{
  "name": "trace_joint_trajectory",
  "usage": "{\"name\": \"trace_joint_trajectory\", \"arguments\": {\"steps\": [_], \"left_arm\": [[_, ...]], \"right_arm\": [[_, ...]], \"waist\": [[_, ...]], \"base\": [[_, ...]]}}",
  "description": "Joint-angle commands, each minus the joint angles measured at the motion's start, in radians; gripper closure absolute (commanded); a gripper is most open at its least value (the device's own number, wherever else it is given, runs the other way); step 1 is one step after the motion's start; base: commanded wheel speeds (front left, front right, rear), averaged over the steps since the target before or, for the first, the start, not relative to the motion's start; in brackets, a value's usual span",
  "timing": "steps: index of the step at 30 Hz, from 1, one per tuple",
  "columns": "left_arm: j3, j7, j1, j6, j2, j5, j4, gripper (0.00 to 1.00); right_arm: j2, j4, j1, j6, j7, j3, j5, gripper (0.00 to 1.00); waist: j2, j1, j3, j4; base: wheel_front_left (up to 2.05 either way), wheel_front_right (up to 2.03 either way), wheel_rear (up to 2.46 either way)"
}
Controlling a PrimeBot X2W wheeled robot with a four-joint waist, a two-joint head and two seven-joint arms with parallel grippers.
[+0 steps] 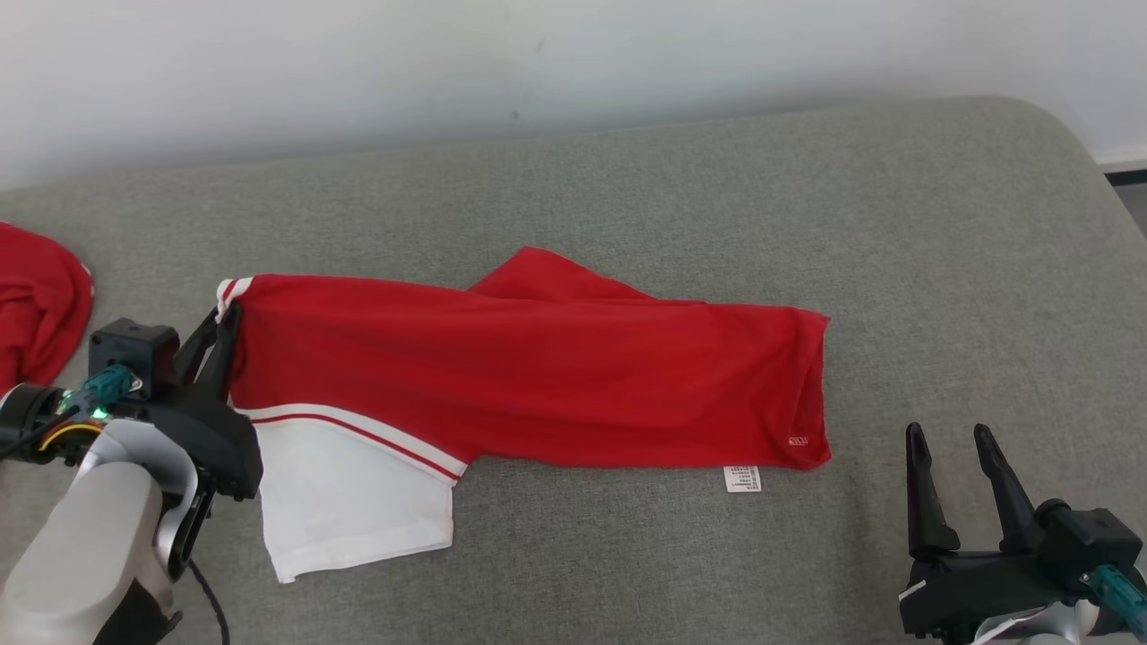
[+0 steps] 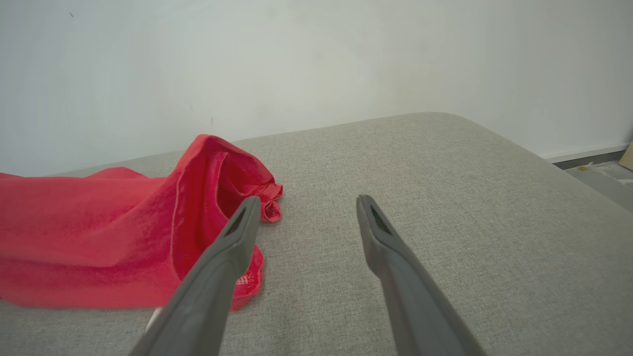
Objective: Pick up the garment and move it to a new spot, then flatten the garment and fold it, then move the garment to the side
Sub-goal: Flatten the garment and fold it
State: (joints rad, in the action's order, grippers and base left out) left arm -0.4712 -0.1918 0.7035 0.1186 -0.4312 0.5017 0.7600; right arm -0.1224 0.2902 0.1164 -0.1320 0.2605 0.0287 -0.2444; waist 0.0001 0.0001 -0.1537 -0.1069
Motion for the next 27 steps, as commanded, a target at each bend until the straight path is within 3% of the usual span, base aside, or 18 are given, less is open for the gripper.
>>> {"name": "trace_joint_trajectory", "arguments": {"steps": [1, 2, 3, 11, 18, 27], "left_arm": [[0.003, -0.018, 0.007, -0.002, -0.007, 0.004, 0.024, 1.00], [0.004, -0.026, 0.006, -0.002, -0.007, 0.003, 0.034, 0.56], [0.005, -0.035, 0.003, -0.006, -0.004, 0.002, 0.040, 0.00], [0.047, -0.073, -0.054, -0.041, 0.019, -0.010, 0.003, 0.00], [0.182, -0.074, -0.213, -0.099, 0.032, -0.066, -0.243, 0.00], [0.342, -0.074, -0.464, -0.137, 0.107, -0.158, -0.521, 0.00]], "right_arm": [[0.001, 0.007, 0.006, 0.003, 0.005, -0.001, 0.001, 0.00], [0.000, 0.010, 0.007, 0.003, 0.005, -0.001, -0.002, 0.00], [-0.001, 0.013, 0.006, 0.003, 0.005, -0.001, -0.004, 0.00], [0.001, 0.018, -0.014, 0.003, 0.005, 0.002, -0.007, 0.00], [-0.010, 0.008, -0.039, 0.003, 0.004, -0.005, -0.012, 0.00], [-0.040, 0.005, -0.073, 0.003, 0.004, -0.044, -0.023, 0.00]], "waist": [[-0.0001, -0.0001, -0.016, -0.019], [-0.0001, -0.0001, -0.017, -0.020], [-0.0001, -0.0001, -0.015, -0.021], [-0.0001, -0.0001, 0.032, 0.000], [-0.0001, -0.0001, 0.090, 0.047], [-0.0001, -0.0001, 0.126, 0.099]], "base": [[0.00, 0.00, 0.00], [0.00, 0.00, 0.00], [0.00, 0.00, 0.00], [0.00, 0.00, 0.00], [0.00, 0.00, 0.00], [0.00, 0.00, 0.00]]}}
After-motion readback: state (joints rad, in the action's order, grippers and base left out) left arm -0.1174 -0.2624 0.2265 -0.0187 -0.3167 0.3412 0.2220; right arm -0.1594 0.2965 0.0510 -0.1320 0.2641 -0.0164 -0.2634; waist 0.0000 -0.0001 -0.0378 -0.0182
